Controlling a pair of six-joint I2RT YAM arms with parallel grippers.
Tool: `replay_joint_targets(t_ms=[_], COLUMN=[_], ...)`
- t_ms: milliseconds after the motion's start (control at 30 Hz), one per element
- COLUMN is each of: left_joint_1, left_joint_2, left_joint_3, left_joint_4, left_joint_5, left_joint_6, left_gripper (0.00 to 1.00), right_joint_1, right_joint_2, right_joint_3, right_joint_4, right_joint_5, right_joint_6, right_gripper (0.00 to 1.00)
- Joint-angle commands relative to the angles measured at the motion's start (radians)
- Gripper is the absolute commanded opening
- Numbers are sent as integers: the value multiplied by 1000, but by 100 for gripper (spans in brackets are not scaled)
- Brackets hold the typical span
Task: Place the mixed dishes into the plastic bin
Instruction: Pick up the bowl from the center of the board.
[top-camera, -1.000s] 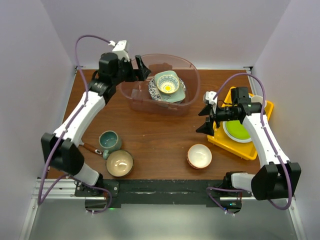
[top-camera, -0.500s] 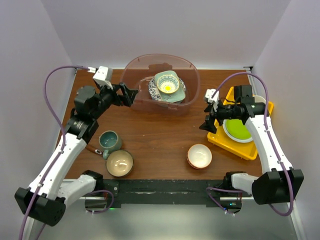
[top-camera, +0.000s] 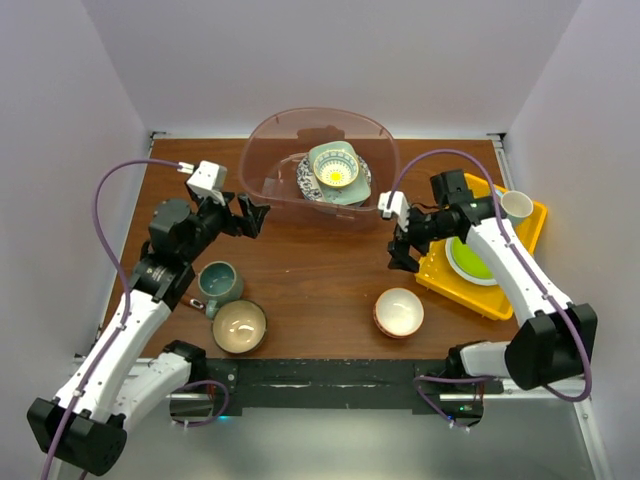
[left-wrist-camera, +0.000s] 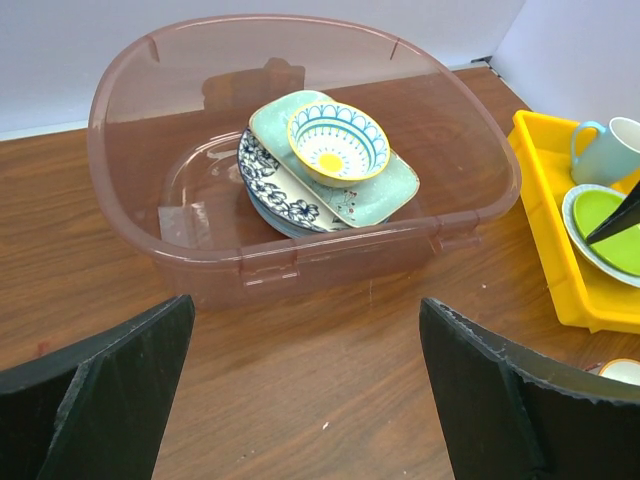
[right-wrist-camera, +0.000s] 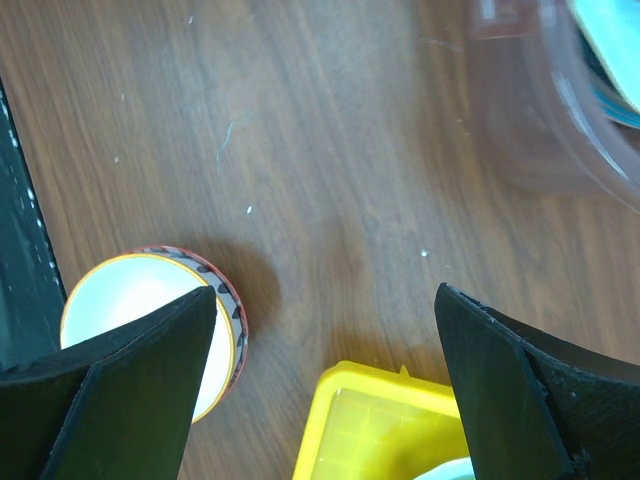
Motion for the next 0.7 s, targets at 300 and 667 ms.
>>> replay_joint_targets(t_ms=[300, 667], left_joint_1=[7, 8], left_joint_2=[-60, -72], left_joint_3=[-18, -24], left_joint_4=[22, 22], left_joint_5=[-34, -35], left_joint_6=[32, 35], left_gripper=[100, 100], right_joint_1=[48, 148], right_joint_2=[19, 83], right_joint_3=[-118, -197], right_joint_4=[-205, -84], right_joint_5=[4, 125], right_joint_6=[-516, -441], right_gripper=[90, 54])
